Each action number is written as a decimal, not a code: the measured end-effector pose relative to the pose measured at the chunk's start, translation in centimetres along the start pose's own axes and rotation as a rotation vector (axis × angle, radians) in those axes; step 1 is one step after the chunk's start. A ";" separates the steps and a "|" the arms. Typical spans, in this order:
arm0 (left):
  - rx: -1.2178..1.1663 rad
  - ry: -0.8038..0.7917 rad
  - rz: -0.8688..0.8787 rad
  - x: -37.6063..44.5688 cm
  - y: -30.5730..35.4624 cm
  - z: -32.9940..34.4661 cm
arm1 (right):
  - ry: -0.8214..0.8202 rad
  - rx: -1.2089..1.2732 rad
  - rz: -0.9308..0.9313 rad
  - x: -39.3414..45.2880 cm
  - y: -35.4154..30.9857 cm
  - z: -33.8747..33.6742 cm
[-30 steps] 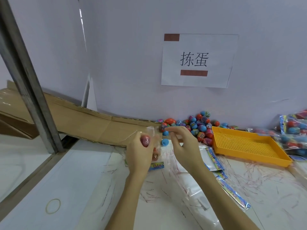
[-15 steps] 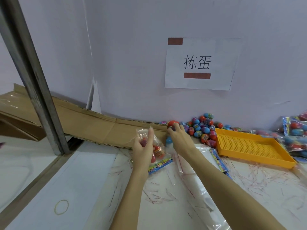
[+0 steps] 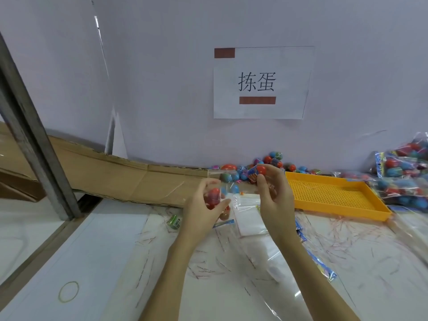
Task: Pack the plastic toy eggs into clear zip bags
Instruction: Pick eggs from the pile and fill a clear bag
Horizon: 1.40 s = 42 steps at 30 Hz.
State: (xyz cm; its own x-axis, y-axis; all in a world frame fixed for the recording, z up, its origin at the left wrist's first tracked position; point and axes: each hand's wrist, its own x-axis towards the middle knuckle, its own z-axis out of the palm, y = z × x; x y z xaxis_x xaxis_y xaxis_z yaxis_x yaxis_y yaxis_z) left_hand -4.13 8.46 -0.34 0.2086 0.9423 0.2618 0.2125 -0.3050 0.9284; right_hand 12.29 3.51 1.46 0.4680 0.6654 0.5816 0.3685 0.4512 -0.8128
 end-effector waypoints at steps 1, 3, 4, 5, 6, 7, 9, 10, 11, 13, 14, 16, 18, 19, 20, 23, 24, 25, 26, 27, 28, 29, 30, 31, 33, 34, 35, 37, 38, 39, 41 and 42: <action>0.027 -0.011 0.024 -0.1 0.2 0.1 | 0.010 0.015 -0.032 -0.3 -0.6 -0.2; 0.087 -0.029 0.068 -0.4 0.4 0.2 | -0.024 0.046 -0.100 -0.6 -1.6 -0.4; 0.108 -0.040 0.083 -0.5 0.5 0.2 | -0.057 0.058 -0.134 -0.7 -1.8 -0.5; 0.133 -0.049 0.096 -0.6 0.5 0.3 | -0.091 0.068 -0.159 -0.8 -2.0 -0.5; 0.166 -0.056 0.111 -0.6 0.6 0.3 | -0.121 0.065 -0.171 -0.9 -1.9 -0.6; 0.196 -0.059 0.125 -0.8 0.6 0.4 | -0.142 0.033 -0.182 -1.0 -1.7 -0.7; 0.224 -0.059 0.151 -0.9 0.6 0.4 | -0.187 -0.093 -0.219 -1.1 -1.0 -0.8; 0.223 -0.061 0.162 -0.9 0.5 0.3 | -0.218 -0.155 -0.236 -1.2 -0.7 -0.9; 0.223 -0.064 0.172 -0.9 0.5 0.3 | -0.246 -0.209 -0.256 -1.2 -0.3 -0.9; 0.244 -0.066 0.188 -0.9 0.3 0.5 | -0.262 -0.301 -0.307 -1.2 0.4 -0.9; 0.254 -0.065 0.192 -0.9 0.3 0.6 | -0.252 -0.340 -0.331 -1.2 0.5 -0.8; 0.261 -0.056 0.194 -0.8 0.2 0.6 | -0.229 -0.384 -0.361 -1.2 0.6 -0.8; 0.258 -0.045 0.205 -0.8 0.1 0.6 | -0.237 -0.409 -0.377 -1.4 0.8 -0.9; 0.254 -0.040 0.211 -0.8 0.0 0.5 | -0.255 -0.418 -0.378 -1.5 0.8 -1.0; 0.249 -0.039 0.214 -0.8 -0.1 0.5 | -0.274 -0.420 -0.372 -1.5 0.7 -1.0; 0.236 -0.051 0.223 -0.8 0.0 0.5 | -0.289 -0.413 -0.352 -1.6 0.6 -1.0; 0.233 -0.056 0.230 -0.8 0.0 0.5 | -0.285 -0.412 -0.347 -1.7 0.5 -0.9; 0.228 -0.060 0.241 -0.8 0.1 0.5 | -0.283 -0.413 -0.338 -1.8 0.4 -0.9; 0.221 -0.063 0.253 -0.8 0.1 0.4 | -0.283 -0.415 -0.329 -1.9 0.3 -0.9; 0.211 -0.066 0.261 -0.8 0.1 0.4 | -0.283 -0.421 -0.318 -1.9 0.2 -0.9; 0.199 -0.069 0.263 -0.8 0.2 0.3 | -0.283 -0.431 -0.308 -2.0 0.1 -0.8; 0.191 -0.072 0.263 -0.8 0.2 0.3 | -0.282 -0.445 -0.300 -2.0 0.1 -0.8; 0.186 -0.075 0.264 -0.8 0.2 0.3 | -0.277 -0.463 -0.300 -2.0 0.1 -0.7; 0.178 -0.078 0.270 -0.9 0.2 0.2 | -0.270 -0.476 -0.309 -2.1 0.2 -0.6; 0.158 -0.082 0.290 -0.9 0.3 0.1 | -0.250 -0.489 -0.354 -2.2 0.3 -0.4; 0.151 -0.081 0.300 -0.9 0.3 0.1 | -0.237 -0.493 -0.373 -2.3 0.4 -0.2; 0.140 -0.079 0.303 -0.9 0.3 0.1 | -0.221 -0.496 -0.382 -2.3 0.4 -0.1; 0.095 -0.080 0.296 -0.7 0.2 0.1 | -0.183 -0.493 -0.391 -2.4 0.5 0.0; 0.073 -0.085 0.291 -0.7 0.2 0.1 | -0.170 -0.488 -0.390 -2.4 0.5 -0.1; 0.061 -0.090 0.289 -0.7 0.2 0.1 | -0.164 -0.486 -0.384 -2.3 0.5 -0.2; 0.058 -0.091 0.289 -0.8 0.2 0.1 | -0.164 -0.506 -0.382 -2.2 0.5 -0.4; 0.055 -0.089 0.283 -0.8 0.2 0.2 | -0.168 -0.526 -0.387 -2.2 0.5 -0.5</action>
State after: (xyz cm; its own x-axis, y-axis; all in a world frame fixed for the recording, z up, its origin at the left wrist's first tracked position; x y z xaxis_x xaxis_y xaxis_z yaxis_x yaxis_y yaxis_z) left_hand -4.08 7.64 -0.37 0.3488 0.8041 0.4815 0.1846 -0.5626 0.8058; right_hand 11.84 1.97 -0.26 0.1073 0.6167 0.7798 0.8467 0.3545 -0.3969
